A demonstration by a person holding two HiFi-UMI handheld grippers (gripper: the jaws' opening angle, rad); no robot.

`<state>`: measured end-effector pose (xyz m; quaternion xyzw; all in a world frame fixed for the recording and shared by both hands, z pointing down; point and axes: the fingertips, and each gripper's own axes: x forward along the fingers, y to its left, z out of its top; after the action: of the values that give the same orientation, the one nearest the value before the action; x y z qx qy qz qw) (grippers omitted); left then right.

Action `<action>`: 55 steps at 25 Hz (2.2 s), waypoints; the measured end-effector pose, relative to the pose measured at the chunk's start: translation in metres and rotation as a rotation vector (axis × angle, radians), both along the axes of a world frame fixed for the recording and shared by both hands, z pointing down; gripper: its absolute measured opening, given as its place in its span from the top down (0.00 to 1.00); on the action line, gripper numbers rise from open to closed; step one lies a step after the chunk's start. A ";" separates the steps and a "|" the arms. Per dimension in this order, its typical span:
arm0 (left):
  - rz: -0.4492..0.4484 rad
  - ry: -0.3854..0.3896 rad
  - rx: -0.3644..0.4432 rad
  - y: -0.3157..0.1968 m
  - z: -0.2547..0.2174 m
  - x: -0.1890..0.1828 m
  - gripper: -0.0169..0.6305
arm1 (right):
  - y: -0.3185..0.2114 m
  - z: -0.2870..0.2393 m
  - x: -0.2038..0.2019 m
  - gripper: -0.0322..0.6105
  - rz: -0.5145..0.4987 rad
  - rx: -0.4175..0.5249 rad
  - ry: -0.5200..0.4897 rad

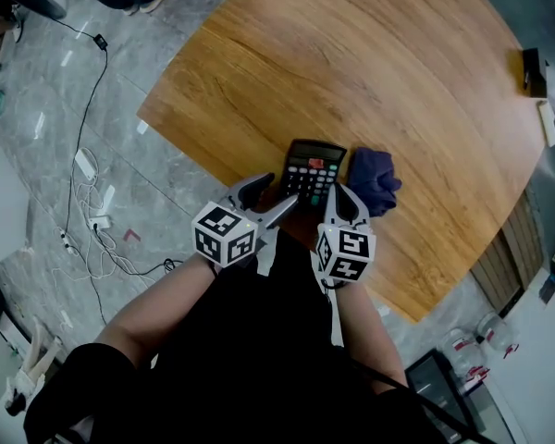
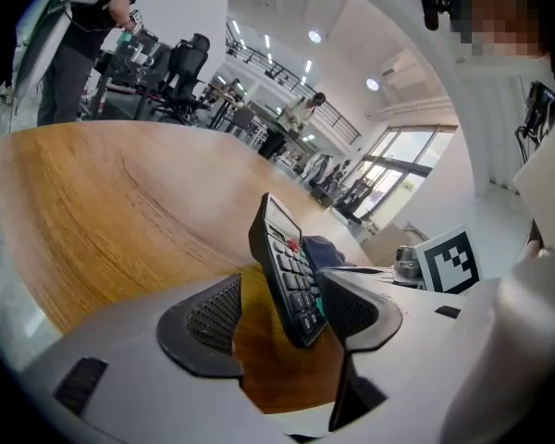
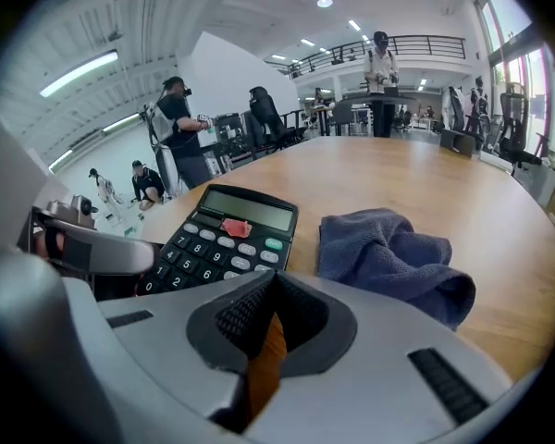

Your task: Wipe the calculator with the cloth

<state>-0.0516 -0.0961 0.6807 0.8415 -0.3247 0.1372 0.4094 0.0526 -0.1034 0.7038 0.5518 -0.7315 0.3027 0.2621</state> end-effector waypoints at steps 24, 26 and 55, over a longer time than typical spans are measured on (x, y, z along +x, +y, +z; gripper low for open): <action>0.034 0.241 -0.103 0.002 -0.011 0.038 0.86 | -0.011 -0.036 0.061 0.87 0.099 0.096 0.069; 0.026 0.254 -0.106 0.002 -0.012 0.038 0.86 | -0.013 -0.038 0.068 0.79 0.103 0.090 0.068; -0.028 0.366 -0.047 -0.023 -0.089 0.026 0.86 | -0.049 -0.140 0.066 0.86 0.027 0.220 0.051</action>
<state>-0.0255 -0.1192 0.5914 0.8379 -0.2533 -0.0165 0.4831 0.1187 -0.1529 0.5642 0.5945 -0.7459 0.2101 0.2147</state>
